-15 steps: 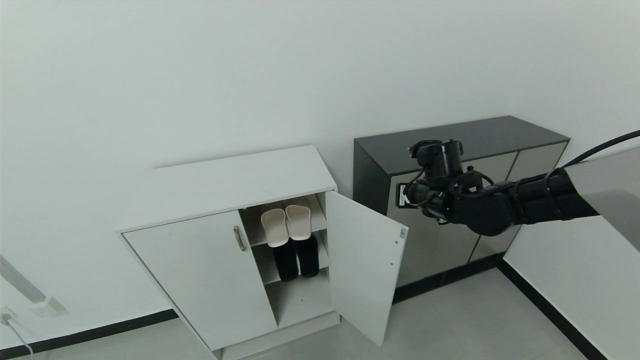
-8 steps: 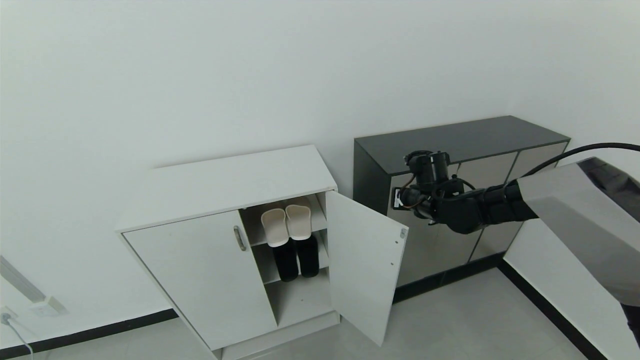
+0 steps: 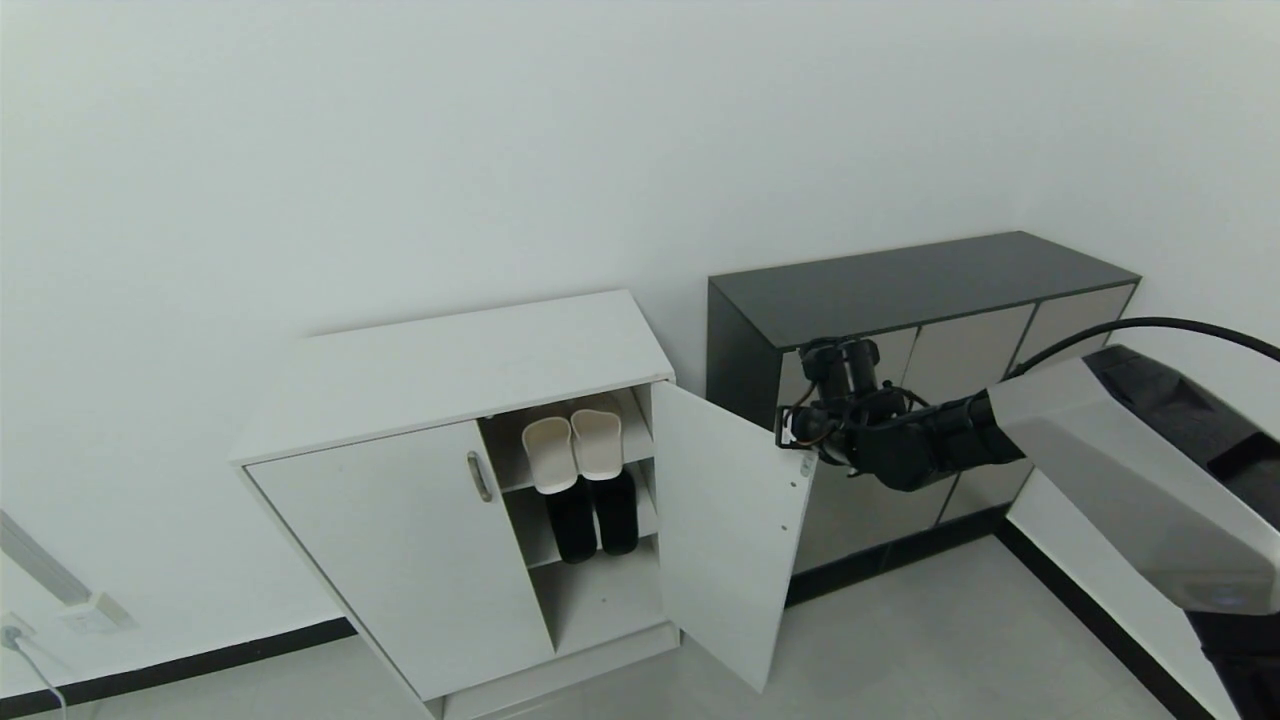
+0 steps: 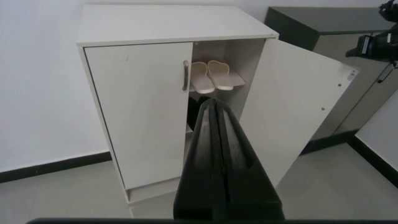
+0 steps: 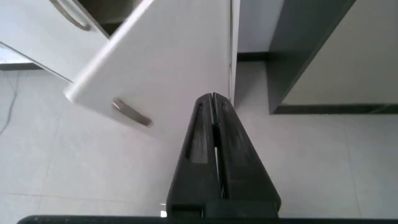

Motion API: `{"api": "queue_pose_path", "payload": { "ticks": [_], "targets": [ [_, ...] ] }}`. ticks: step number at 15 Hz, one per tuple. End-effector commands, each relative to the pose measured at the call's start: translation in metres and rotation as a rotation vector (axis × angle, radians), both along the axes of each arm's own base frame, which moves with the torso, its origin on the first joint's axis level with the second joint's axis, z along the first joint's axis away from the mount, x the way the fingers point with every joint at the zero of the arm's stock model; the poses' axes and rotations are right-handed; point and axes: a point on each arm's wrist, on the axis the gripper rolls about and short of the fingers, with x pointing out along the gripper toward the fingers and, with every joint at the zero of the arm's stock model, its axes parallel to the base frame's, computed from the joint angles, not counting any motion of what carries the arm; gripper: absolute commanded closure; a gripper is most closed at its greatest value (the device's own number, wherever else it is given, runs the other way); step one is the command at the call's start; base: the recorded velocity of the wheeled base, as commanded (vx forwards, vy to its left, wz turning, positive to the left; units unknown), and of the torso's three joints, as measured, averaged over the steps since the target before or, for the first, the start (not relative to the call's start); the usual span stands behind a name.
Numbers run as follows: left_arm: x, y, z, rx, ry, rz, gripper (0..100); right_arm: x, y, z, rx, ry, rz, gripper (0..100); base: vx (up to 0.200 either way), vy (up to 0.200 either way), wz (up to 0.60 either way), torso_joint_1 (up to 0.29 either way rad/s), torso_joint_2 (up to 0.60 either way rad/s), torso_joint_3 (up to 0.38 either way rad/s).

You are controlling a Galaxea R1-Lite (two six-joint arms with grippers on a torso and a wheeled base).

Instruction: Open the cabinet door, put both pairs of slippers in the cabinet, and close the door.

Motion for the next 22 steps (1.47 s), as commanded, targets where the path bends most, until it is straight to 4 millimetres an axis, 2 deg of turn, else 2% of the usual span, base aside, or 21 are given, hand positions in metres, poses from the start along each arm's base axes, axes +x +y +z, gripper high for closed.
{"api": "queue_pose_path", "payload": {
  "ticks": [1,6,8,12,13,15,17,22],
  "targets": [
    [0.000,0.000,0.000,0.000,0.001,0.000,100,0.001,0.001,-0.010,-0.009,0.018,0.001,100,0.000,0.000,0.00,0.000,0.00,0.000],
    [0.000,0.000,0.000,0.000,0.002,0.000,100,-0.004,0.003,-0.014,0.020,0.045,-0.011,100,0.000,0.000,0.00,0.000,0.00,0.000],
    [0.000,0.000,0.000,-0.002,0.002,0.000,100,-0.019,0.011,-0.010,0.020,0.058,0.014,100,0.000,0.000,0.00,0.000,0.00,0.000],
    [0.000,0.000,0.000,-0.002,0.002,0.000,100,-0.061,0.048,-0.008,0.027,0.034,0.130,100,0.000,0.000,0.00,0.000,0.00,0.000],
    [0.000,0.000,0.000,-0.002,0.001,0.000,100,-0.080,0.063,-0.007,0.025,0.041,0.180,100,0.000,0.000,0.00,0.000,0.00,0.000],
    [0.000,0.000,0.000,-0.002,0.002,0.000,100,-0.099,0.076,-0.001,0.036,0.039,0.226,100,0.000,0.000,0.00,0.000,0.00,0.000],
    [0.000,0.000,0.000,-0.003,0.002,0.000,100,-0.110,0.080,0.010,0.051,0.013,0.251,100,0.000,0.000,0.00,0.000,0.00,0.000],
    [0.000,0.000,0.000,-0.003,0.002,0.000,100,-0.126,0.067,0.027,0.038,-0.050,0.311,100,0.000,0.000,0.00,0.000,0.00,0.000]
  ]
}}
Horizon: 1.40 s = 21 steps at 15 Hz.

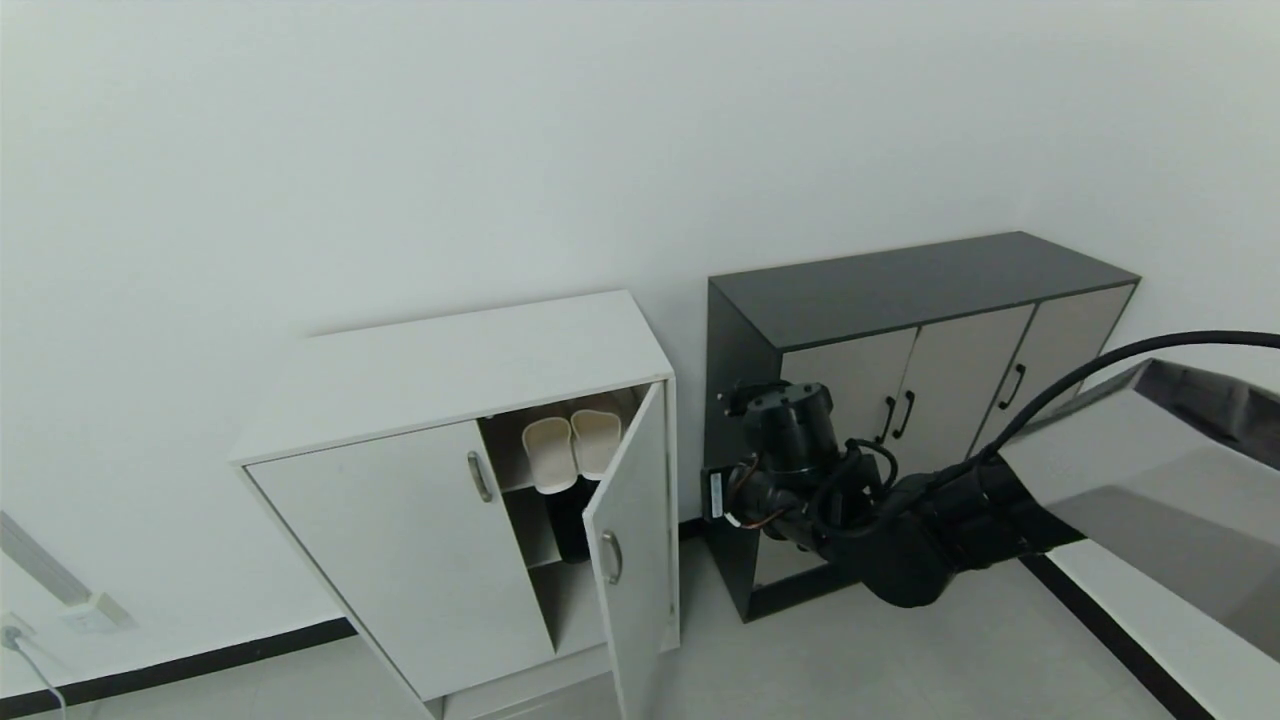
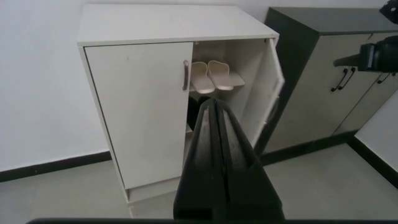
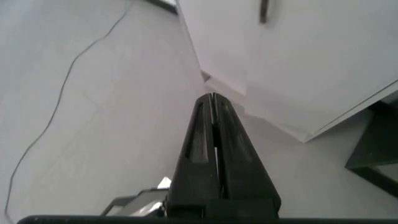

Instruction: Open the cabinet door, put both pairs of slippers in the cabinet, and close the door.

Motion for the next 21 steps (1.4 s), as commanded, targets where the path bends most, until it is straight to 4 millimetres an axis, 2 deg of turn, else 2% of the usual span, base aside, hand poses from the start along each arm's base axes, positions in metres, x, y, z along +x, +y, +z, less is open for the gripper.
{"api": "queue_pose_path", "payload": {
  "ticks": [1,4,7,12,17,21],
  "targets": [
    [0.000,0.000,0.000,0.000,0.002,0.000,100,-0.014,-0.011,0.017,0.005,-0.022,0.025,100,0.000,0.000,0.00,0.000,0.00,0.000],
    [0.000,0.000,0.000,0.000,0.000,0.000,100,-0.018,-0.013,0.012,-0.010,-0.026,0.035,100,0.000,0.000,0.00,0.000,0.00,0.000],
    [0.000,0.000,0.000,0.000,0.002,0.000,100,-0.026,-0.013,0.004,-0.010,-0.007,0.086,100,0.000,0.000,0.60,-0.002,0.00,0.002],
    [0.000,0.000,0.000,0.001,0.000,0.000,100,-0.028,-0.015,-0.002,-0.004,-0.011,0.100,100,0.000,0.000,0.60,0.000,0.00,0.001],
    [0.000,0.000,0.000,0.000,0.000,0.000,100,-0.038,-0.022,-0.017,0.002,-0.023,0.180,100,0.000,0.000,0.00,0.000,0.00,0.000],
    [0.000,0.000,0.000,0.000,0.000,0.000,100,-0.054,-0.044,-0.041,-0.009,-0.033,0.310,100,0.000,0.000,0.00,0.000,0.00,0.000]
  ]
}}
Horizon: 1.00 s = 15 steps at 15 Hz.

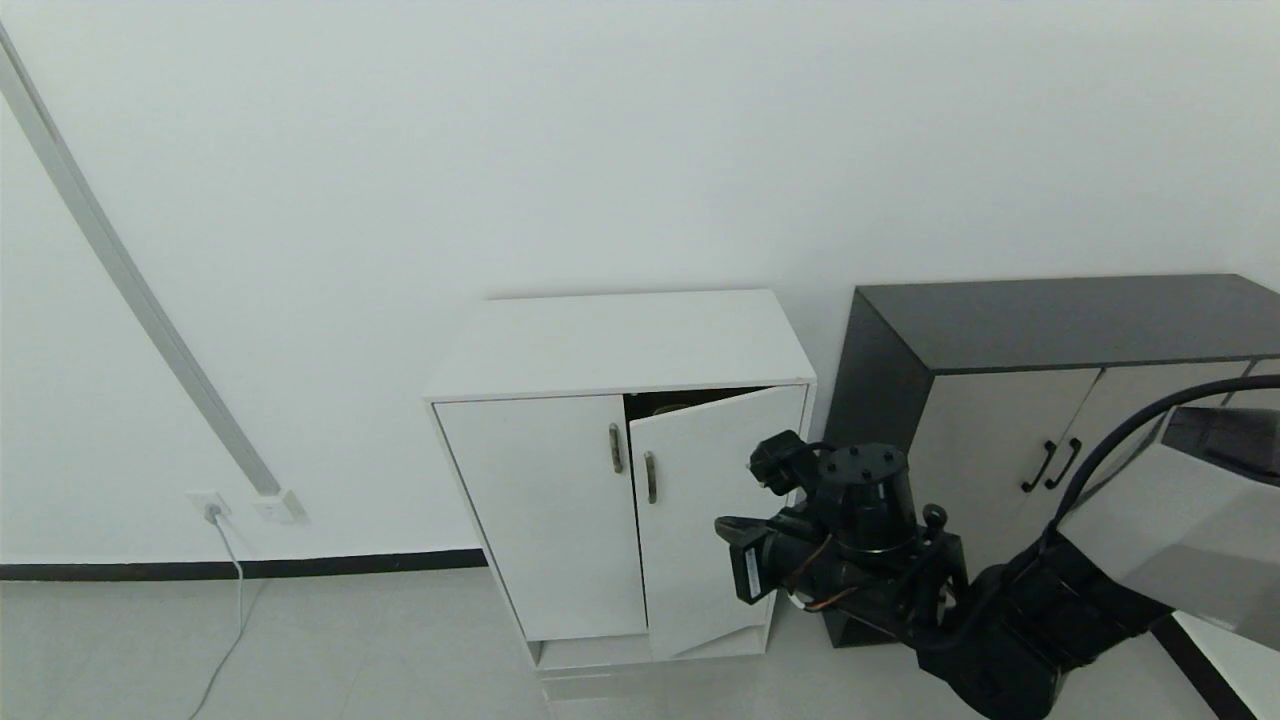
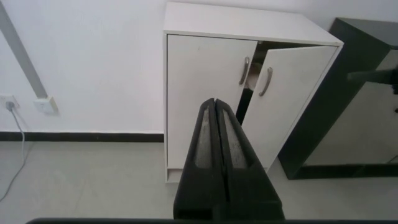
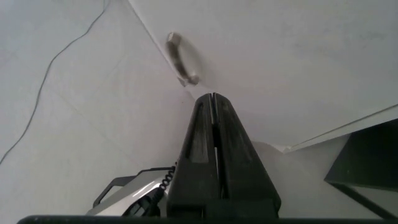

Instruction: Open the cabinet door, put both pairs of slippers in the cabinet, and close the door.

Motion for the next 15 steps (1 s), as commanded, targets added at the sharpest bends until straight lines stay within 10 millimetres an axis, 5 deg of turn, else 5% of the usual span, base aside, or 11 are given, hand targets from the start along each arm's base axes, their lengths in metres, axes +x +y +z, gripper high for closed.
{"api": "queue_pose_path", "payload": {
  "ticks": [1,15],
  "targets": [
    [0.000,0.000,0.000,-0.001,0.002,0.001,100,-0.012,-0.013,-0.018,-0.027,0.051,0.043,100,0.000,0.000,0.00,0.000,0.00,0.000],
    [0.000,0.000,0.000,0.002,0.001,0.001,100,-0.027,-0.022,-0.041,-0.061,0.092,0.052,100,0.186,0.000,0.00,0.004,0.00,0.004]
  ]
}}
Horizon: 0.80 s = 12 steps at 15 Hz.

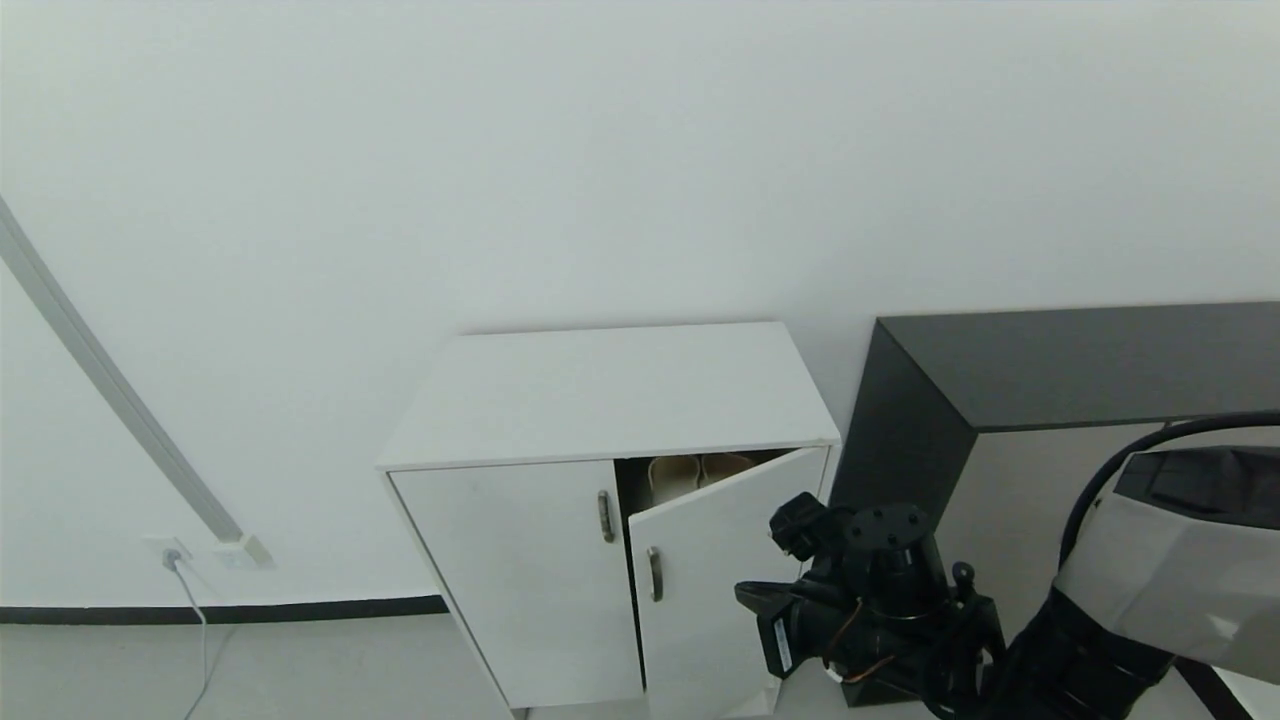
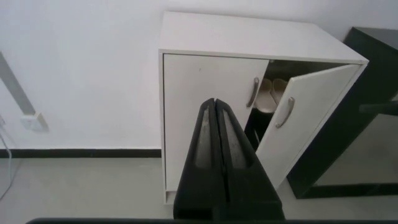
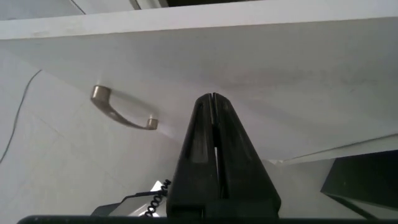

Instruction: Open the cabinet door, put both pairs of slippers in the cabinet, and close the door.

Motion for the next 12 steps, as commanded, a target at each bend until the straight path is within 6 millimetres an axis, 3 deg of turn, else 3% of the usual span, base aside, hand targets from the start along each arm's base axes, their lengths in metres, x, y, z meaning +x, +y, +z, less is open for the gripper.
{"api": "queue_pose_path", "payload": {
  "ticks": [1,6,12],
  "targets": [
    [0.000,0.000,0.000,-0.001,0.000,0.002,100,-0.004,-0.003,-0.006,-0.014,0.015,0.000,100,0.200,0.000,0.00,0.012,0.00,0.002],
    [0.000,0.000,0.000,-0.003,0.000,0.003,100,-0.005,-0.004,-0.011,-0.010,0.013,0.000,100,0.000,0.000,0.00,0.000,0.00,0.000],
    [0.000,0.000,0.000,-0.004,0.001,0.005,100,0.017,0.005,-0.023,0.001,0.004,-0.024,100,0.000,0.000,0.00,0.000,0.00,0.000]
  ]
}}
